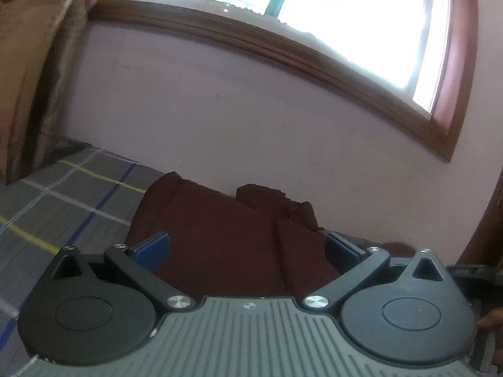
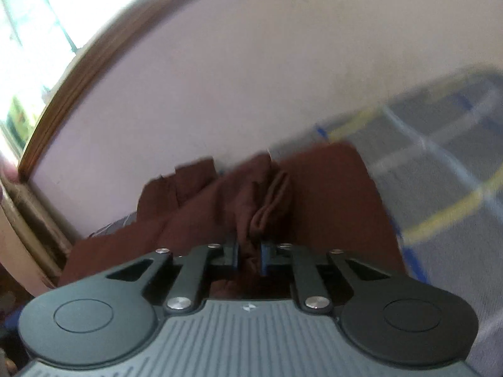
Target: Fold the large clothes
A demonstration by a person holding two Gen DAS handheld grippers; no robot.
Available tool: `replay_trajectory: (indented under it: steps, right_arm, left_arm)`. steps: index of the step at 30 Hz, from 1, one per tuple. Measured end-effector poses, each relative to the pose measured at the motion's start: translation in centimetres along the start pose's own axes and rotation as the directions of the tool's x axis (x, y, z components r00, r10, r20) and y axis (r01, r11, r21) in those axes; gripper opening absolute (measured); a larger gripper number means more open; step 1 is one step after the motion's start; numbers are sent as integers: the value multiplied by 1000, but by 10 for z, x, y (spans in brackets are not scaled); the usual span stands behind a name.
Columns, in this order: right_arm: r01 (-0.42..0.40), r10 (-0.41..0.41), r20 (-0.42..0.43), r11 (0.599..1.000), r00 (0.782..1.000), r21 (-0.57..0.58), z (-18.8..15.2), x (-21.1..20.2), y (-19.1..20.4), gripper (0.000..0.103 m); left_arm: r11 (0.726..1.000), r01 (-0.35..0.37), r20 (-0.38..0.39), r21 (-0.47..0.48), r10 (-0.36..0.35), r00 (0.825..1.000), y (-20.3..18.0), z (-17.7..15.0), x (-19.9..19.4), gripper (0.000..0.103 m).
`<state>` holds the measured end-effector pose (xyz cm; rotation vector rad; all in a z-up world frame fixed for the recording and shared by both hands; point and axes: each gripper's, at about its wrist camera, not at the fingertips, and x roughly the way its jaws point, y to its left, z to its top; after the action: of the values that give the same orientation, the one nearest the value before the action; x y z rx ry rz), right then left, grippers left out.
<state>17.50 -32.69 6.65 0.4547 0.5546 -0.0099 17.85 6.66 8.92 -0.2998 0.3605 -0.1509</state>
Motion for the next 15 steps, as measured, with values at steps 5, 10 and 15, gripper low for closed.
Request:
replay_trajectory:
  steps: [5,10,15]
  right_arm:
    - [31,-27,37,995,999,-99,7,6,7,12]
    - [20,-21,-25,998,999,-55,-21,25,-19,18]
    - [70,-63,157,997,986,-38,2,-18,-12,20]
  left_arm:
    - [998,-25,4,51,25,1000,-13,6,34,103]
    - [998,-36,-46,49,38,998,-12,-2,59,102]
    - [999,2,-31,43,-1,1000,-11,8,57,102]
